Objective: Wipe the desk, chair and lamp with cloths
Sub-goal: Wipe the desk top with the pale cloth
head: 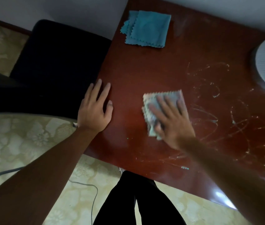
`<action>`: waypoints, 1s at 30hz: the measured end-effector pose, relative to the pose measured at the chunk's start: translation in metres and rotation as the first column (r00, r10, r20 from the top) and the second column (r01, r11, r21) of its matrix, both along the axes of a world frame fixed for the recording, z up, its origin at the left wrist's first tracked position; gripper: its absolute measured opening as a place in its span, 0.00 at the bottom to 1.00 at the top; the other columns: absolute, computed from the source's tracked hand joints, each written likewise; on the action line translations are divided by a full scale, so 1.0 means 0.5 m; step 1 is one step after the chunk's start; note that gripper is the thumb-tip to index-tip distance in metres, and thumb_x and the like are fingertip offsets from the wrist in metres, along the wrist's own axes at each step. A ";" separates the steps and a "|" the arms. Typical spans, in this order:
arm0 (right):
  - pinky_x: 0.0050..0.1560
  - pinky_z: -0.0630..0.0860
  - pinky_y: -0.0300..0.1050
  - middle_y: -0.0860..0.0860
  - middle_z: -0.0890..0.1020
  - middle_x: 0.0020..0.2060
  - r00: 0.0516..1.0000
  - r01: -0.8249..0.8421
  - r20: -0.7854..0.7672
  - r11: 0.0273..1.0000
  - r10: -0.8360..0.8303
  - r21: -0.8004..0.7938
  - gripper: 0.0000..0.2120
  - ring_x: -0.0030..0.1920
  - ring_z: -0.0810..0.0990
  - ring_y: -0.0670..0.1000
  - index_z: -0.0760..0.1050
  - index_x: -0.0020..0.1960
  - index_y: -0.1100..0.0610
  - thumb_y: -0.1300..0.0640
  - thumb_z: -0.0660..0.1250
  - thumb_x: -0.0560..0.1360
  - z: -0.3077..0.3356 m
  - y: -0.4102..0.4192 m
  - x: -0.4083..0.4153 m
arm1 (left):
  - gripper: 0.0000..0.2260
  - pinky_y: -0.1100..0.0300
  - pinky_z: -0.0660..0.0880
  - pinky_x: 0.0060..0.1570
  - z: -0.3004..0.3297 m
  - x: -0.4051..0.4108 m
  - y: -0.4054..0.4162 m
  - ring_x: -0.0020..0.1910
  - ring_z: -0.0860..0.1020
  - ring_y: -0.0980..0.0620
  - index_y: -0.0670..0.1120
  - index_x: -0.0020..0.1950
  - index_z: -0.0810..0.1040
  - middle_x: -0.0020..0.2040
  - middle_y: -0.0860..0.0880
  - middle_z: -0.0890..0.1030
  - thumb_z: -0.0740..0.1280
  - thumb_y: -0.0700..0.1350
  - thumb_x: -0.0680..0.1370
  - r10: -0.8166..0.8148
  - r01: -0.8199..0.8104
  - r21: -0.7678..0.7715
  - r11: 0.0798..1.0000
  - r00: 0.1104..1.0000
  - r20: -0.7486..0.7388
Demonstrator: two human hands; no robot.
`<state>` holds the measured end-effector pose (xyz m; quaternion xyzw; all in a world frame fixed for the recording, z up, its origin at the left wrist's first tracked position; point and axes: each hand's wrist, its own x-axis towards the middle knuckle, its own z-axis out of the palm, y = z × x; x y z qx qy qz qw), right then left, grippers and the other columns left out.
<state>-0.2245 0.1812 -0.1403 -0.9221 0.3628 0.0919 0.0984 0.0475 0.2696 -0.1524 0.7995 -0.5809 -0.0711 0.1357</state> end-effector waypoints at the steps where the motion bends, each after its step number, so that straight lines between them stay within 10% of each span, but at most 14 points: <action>1: 0.79 0.43 0.61 0.53 0.54 0.80 0.999 0.035 -0.004 0.999 -0.035 -0.008 0.27 0.80 0.48 0.56 0.50 0.81 0.45 0.42 0.41 0.82 0.000 -0.036 0.010 | 0.25 0.42 0.72 0.65 0.001 -0.002 0.002 0.77 0.61 0.40 0.48 0.78 0.64 0.78 0.43 0.62 0.58 0.50 0.81 -0.011 0.011 0.004 1.000 1.000 0.005; 5: 0.77 0.37 0.58 0.53 0.50 0.81 0.980 0.196 -0.013 0.980 -0.196 -0.029 0.30 0.81 0.44 0.55 0.47 0.81 0.45 0.42 0.42 0.80 0.000 -0.105 0.044 | 0.26 0.44 0.72 0.64 -0.001 -0.013 0.026 0.75 0.64 0.39 0.46 0.79 0.59 0.78 0.39 0.59 0.56 0.51 0.82 0.117 -0.117 0.017 0.993 0.993 -0.024; 14: 0.78 0.46 0.64 0.54 0.55 0.80 0.996 -0.091 -0.023 0.995 0.090 -0.035 0.28 0.80 0.50 0.57 0.51 0.81 0.45 0.42 0.46 0.82 -0.004 0.015 0.012 | 0.26 0.41 0.70 0.64 0.010 -0.033 0.057 0.70 0.68 0.39 0.46 0.77 0.63 0.78 0.41 0.62 0.57 0.53 0.80 0.187 -0.183 0.070 0.981 0.982 -0.041; 18: 0.78 0.43 0.62 0.56 0.55 0.80 0.983 0.184 0.033 0.978 -0.181 -0.094 0.29 0.80 0.50 0.58 0.52 0.81 0.48 0.43 0.44 0.81 -0.012 -0.090 0.096 | 0.27 0.42 0.75 0.54 0.010 -0.031 0.057 0.66 0.72 0.39 0.46 0.76 0.62 0.74 0.41 0.66 0.57 0.56 0.79 0.288 -0.281 0.084 0.956 0.955 -0.078; 27: 0.78 0.49 0.61 0.53 0.60 0.79 0.998 -0.015 0.058 1.000 0.015 -0.006 0.27 0.80 0.55 0.57 0.58 0.79 0.46 0.45 0.51 0.81 0.004 0.149 0.104 | 0.27 0.44 0.77 0.45 0.019 -0.021 0.061 0.59 0.76 0.36 0.45 0.77 0.62 0.66 0.39 0.71 0.62 0.53 0.81 0.258 -0.250 0.130 0.960 0.965 -0.051; 30: 0.78 0.45 0.61 0.54 0.57 0.80 0.980 0.195 0.055 0.980 -0.193 -0.035 0.28 0.80 0.52 0.57 0.54 0.80 0.46 0.44 0.47 0.81 -0.007 0.044 0.131 | 0.28 0.45 0.76 0.47 0.015 -0.010 0.066 0.59 0.76 0.37 0.46 0.77 0.61 0.67 0.40 0.71 0.62 0.55 0.80 0.272 -0.258 0.118 0.959 0.954 -0.127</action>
